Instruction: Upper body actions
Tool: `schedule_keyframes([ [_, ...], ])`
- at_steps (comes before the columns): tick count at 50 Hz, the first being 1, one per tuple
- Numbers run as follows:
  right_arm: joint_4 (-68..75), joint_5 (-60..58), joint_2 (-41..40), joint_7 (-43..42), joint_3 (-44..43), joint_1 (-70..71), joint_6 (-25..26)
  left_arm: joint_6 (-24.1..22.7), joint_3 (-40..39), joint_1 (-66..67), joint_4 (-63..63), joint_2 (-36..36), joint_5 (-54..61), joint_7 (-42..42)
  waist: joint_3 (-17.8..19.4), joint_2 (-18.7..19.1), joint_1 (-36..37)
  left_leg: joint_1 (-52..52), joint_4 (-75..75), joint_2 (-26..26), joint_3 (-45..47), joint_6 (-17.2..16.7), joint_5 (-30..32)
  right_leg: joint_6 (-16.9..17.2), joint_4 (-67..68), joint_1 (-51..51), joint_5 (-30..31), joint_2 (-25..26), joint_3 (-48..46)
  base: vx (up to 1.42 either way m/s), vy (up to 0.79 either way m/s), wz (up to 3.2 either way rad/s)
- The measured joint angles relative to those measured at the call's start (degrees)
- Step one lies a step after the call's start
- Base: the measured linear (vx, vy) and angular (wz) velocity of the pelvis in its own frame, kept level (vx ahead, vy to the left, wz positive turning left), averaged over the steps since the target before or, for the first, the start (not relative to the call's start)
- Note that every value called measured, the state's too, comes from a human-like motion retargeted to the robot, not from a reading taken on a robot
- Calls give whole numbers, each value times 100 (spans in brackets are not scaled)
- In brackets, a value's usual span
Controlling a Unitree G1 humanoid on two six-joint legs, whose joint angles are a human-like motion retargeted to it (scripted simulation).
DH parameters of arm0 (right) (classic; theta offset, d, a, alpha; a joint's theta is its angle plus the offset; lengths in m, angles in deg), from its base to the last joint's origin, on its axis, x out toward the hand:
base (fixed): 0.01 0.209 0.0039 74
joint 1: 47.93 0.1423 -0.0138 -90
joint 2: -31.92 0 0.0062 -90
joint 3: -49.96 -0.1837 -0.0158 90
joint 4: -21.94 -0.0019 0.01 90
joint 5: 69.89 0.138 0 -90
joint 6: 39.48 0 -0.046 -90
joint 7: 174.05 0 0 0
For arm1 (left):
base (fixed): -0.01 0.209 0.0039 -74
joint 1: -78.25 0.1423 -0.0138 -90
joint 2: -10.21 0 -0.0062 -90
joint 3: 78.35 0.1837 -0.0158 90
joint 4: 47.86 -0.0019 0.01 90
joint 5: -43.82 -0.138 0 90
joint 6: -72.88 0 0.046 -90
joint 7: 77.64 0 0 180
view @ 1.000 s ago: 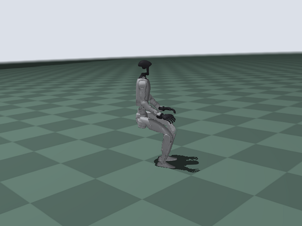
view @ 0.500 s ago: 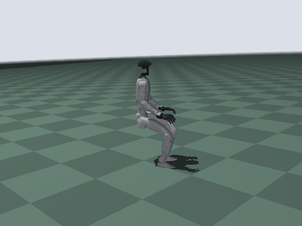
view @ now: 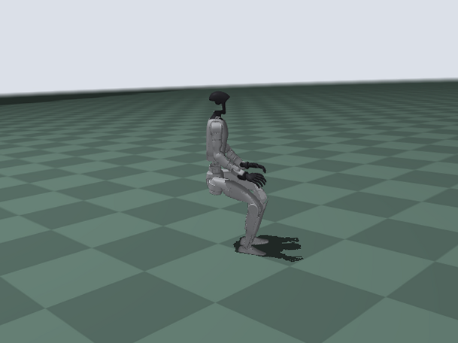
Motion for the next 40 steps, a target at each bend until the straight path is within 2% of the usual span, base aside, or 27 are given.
schedule_keyframes([
  [12,-42,65,-10,31,-17,-19,-19,-19,-22,-7,-22,-45,-18,-7,24,-3,21,10,-2,-6,-9,-4,4,-6,7,3,-1,-4,-10,0,0,0],
  [22,-165,315,5,-406,6,116,-445,-38,-49,-10,-53,-88,-43,-22,42,3,30,19,-1,-8,-20,-3,3,-7,7,8,9,-2,-23,0,0,0],
  [35,-79,1214,17,208,156,1220,-1132,-51,-89,-23,-115,-126,-97,-36,55,-12,27,43,1,-16,-22,-4,8,-8,12,34,4,-9,-23,0,0,0],
  [40,-55,1430,61,485,155,1840,-1206,-74,-103,-76,-184,-178,-143,-39,75,-26,58,58,-8,-48,-18,-3,18,-11,27,46,-10,-41,-18,0,0,0],
])
